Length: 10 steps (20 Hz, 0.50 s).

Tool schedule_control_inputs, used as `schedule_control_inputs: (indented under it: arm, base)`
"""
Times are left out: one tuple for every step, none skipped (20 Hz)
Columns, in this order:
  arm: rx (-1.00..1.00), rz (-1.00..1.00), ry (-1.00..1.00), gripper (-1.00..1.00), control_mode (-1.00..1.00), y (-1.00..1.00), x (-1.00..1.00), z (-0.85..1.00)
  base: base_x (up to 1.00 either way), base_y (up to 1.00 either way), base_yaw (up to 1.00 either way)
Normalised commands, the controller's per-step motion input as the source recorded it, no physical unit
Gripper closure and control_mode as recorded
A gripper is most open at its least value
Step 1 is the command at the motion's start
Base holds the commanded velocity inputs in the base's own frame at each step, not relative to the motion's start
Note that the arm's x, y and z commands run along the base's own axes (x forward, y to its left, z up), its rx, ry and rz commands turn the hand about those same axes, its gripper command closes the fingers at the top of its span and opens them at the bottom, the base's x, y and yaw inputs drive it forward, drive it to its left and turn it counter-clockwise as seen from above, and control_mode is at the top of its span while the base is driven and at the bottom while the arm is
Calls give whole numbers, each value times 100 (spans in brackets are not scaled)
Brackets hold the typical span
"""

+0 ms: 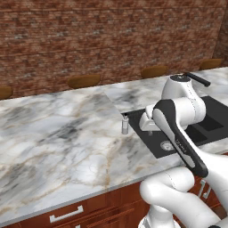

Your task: Locate and retrieve the soap dispenser and soap dispenser from the cabinet. Place them next to the sink.

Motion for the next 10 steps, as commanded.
schedule_control_inputs:
  arm:
    - [0,0,0,-100,100,0,0,0]
    - [0,0,0,-100,100,0,0,0]
    - [0,0,0,-100,100,0,0,0]
    - [0,0,0,-100,100,0,0,0]
    - [0,0,0,-100,100,0,0,0]
    - [0,0,0,-100,100,0,0,0]
    - [0,0,0,-100,100,0,0,0]
    - [0,0,0,-100,100,0,0,0]
    - [0,0,0,-100,100,0,0,0]
    - [0,0,0,-100,100,0,0,0]
  base:
    - [-10,0,0]
    - [-5,-4,0]
    - [0,-20,-5]
    - [-4,-21,-31]
    - [0,3,-45]
    - [0,0,-48]
    - [0,0,-49]
    - [0,0,-49]
    - [0,0,-49]
    - [0,0,-49]
